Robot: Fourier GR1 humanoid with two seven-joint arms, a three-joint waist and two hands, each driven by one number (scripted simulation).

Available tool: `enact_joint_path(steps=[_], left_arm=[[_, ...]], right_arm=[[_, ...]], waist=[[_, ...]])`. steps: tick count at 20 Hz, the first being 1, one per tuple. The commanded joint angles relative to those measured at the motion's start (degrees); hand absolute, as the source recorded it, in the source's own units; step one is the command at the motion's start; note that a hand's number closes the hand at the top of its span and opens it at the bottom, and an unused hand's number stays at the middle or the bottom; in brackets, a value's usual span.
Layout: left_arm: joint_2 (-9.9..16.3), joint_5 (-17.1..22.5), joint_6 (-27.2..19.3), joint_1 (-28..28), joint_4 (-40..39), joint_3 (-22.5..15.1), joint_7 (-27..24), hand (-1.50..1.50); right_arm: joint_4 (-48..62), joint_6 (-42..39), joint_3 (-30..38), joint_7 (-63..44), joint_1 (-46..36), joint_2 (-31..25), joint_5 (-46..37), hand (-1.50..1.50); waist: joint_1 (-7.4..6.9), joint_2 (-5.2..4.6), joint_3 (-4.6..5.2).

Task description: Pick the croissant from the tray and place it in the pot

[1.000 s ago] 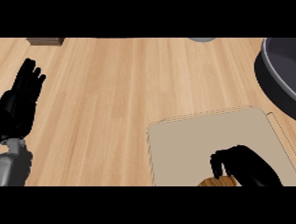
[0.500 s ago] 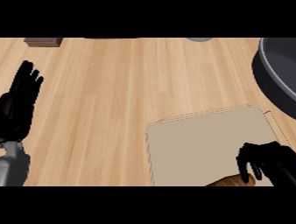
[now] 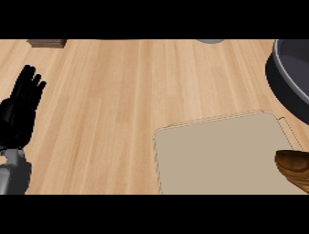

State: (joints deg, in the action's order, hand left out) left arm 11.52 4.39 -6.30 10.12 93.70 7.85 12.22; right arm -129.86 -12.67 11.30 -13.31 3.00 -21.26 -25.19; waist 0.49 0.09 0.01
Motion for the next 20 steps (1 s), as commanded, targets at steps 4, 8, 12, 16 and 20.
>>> enact_joint_path(steps=[4,8,12,16,20], left_arm=[[0.0,0.3,0.7,1.2,-0.4,0.2,0.7,0.0],[-0.9,0.0,0.8,2.0,-2.5,-0.3,-0.7,0.0],[-1.9,-2.0,-1.3,-0.2,4.2,-2.2,2.9,0.0],[0.0,-0.3,0.1,4.3,0.7,0.0,4.1,0.0],[-1.9,-2.0,-0.6,3.3,1.2,-2.4,2.5,0.0]], right_arm=[[13.5,-2.3,13.9,0.5,-9.6,-5.4,9.8,1.5],[26.2,-2.1,15.2,3.2,-17.6,-9.4,10.0,1.5],[36.1,-2.3,15.4,8.1,-18.7,-9.0,10.9,1.5],[46.5,0.7,17.1,14.2,-23.2,-8.4,11.9,1.5],[49.9,12.9,12.0,19.7,-22.1,-14.0,-8.8,1.5]], waist=[[-0.58,-0.13,-0.01],[-0.94,-0.23,0.0],[-1.15,-0.15,-0.04],[-1.06,-0.26,-0.06],[-2.57,-0.97,-0.11]])
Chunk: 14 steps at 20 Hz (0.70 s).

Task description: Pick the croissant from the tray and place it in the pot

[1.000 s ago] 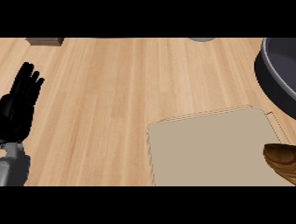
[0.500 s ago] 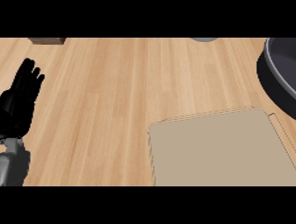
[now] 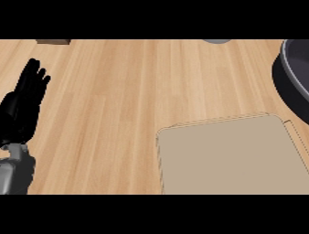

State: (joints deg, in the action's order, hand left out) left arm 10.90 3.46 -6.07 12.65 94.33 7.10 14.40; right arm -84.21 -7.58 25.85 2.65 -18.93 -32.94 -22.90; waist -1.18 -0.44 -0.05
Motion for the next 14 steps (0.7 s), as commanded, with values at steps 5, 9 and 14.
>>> enact_joint_path(steps=[5,9,14], left_arm=[[-0.4,1.1,2.2,-1.6,-1.6,0.0,-3.6,0.0],[0.1,-0.7,1.0,1.5,-3.8,-0.1,-3.0,0.0],[-2.3,-1.7,-0.8,0.1,1.0,-2.7,0.1,0.0]], right_arm=[[24.0,17.8,-4.1,9.9,-7.4,-3.2,-18.1,1.5],[40.5,18.8,-3.5,17.1,-16.2,-6.4,-17.8,1.5],[53.7,17.3,-1.2,18.4,-20.5,-6.3,-16.0,1.5]], waist=[[-1.61,-0.43,-0.04],[-0.7,-0.26,-0.05],[-1.39,-0.31,-0.13]])
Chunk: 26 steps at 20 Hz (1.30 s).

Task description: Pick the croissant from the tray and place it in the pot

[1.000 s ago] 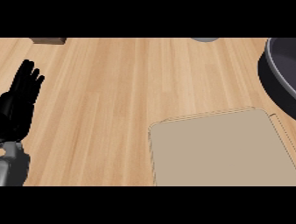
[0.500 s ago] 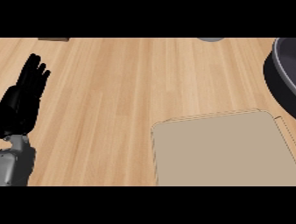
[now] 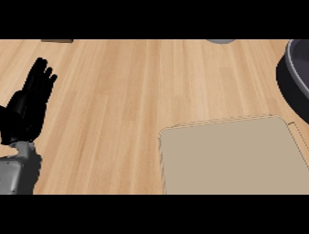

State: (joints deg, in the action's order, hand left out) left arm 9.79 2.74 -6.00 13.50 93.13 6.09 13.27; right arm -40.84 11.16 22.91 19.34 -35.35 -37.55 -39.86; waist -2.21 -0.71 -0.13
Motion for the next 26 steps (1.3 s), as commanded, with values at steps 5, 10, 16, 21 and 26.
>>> enact_joint_path(steps=[5,10,16,21,26], left_arm=[[-0.3,0.6,0.6,-0.7,2.1,-0.5,1.0,0.0],[0.3,0.6,0.3,0.9,-2.6,1.7,-2.3,0.0],[0.1,0.2,1.2,-2.0,0.4,0.3,-2.4,0.0],[1.7,1.4,2.2,-1.2,-0.3,1.9,-1.6,0.0],[-0.2,1.2,1.7,-1.3,-0.7,0.9,-2.9,0.0]], right_arm=[[18.9,-7.4,2.1,6.2,-6.3,-0.7,2.6,-1.5],[22.0,-14.0,7.0,13.1,-8.7,1.1,9.2,-1.5],[26.0,-22.0,16.3,16.5,-10.6,-4.5,18.6,-1.5],[29.1,-29.9,19.4,16.9,-8.7,-11.2,21.8,-1.5],[30.6,-35.4,20.7,16.8,-6.8,-16.3,23.2,-1.5]], waist=[[-1.35,-0.45,-0.17],[-0.02,-0.37,-0.11],[-0.52,-0.35,-0.18],[0.09,-0.42,-0.17],[0.34,-0.35,-0.15]])
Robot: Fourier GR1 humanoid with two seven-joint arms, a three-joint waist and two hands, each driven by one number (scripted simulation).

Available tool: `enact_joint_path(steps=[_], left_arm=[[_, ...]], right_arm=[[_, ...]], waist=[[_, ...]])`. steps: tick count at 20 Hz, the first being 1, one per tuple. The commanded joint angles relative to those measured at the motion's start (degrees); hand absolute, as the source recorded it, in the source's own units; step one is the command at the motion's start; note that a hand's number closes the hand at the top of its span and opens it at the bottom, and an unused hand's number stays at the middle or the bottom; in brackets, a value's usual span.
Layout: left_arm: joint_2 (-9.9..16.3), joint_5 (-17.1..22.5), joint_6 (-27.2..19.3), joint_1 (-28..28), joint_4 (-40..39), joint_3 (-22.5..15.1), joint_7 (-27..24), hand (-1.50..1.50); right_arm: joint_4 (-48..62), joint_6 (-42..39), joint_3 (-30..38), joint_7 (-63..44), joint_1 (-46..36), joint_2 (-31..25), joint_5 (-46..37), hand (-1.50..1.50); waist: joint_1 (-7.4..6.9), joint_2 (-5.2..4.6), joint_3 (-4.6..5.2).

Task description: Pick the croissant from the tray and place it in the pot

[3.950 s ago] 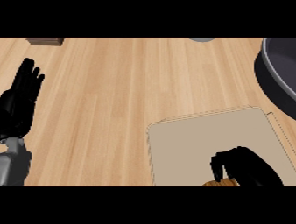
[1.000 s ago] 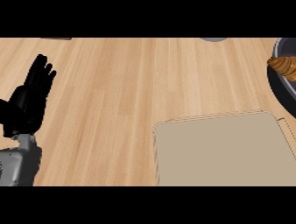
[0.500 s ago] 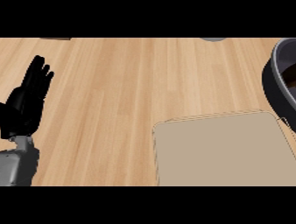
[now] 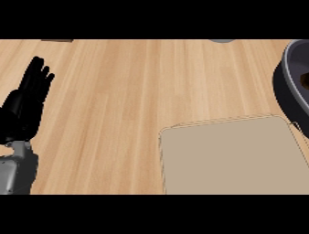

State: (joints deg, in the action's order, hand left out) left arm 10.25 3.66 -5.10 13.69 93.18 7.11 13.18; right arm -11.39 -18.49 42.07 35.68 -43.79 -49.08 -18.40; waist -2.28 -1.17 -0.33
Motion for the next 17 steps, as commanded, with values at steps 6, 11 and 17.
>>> enact_joint_path(steps=[6,11,17], left_arm=[[-1.2,0.2,0.4,-0.5,-2.0,-0.4,-1.8,0.0],[0.6,0.9,1.0,-0.4,-0.6,1.3,-1.7,0.0],[-0.6,0.0,0.1,-0.2,0.2,-0.3,-0.5,0.0]], right_arm=[[2.3,-9.9,1.8,2.5,5.2,-7.7,1.8,-1.5],[2.0,-13.1,2.0,4.7,8.9,-10.1,2.2,-1.5],[1.7,-14.1,1.9,4.3,9.7,-10.6,2.5,-1.5]], waist=[[-0.1,-0.28,-0.13],[0.01,-0.08,-0.17],[-0.32,-0.25,-0.32]])
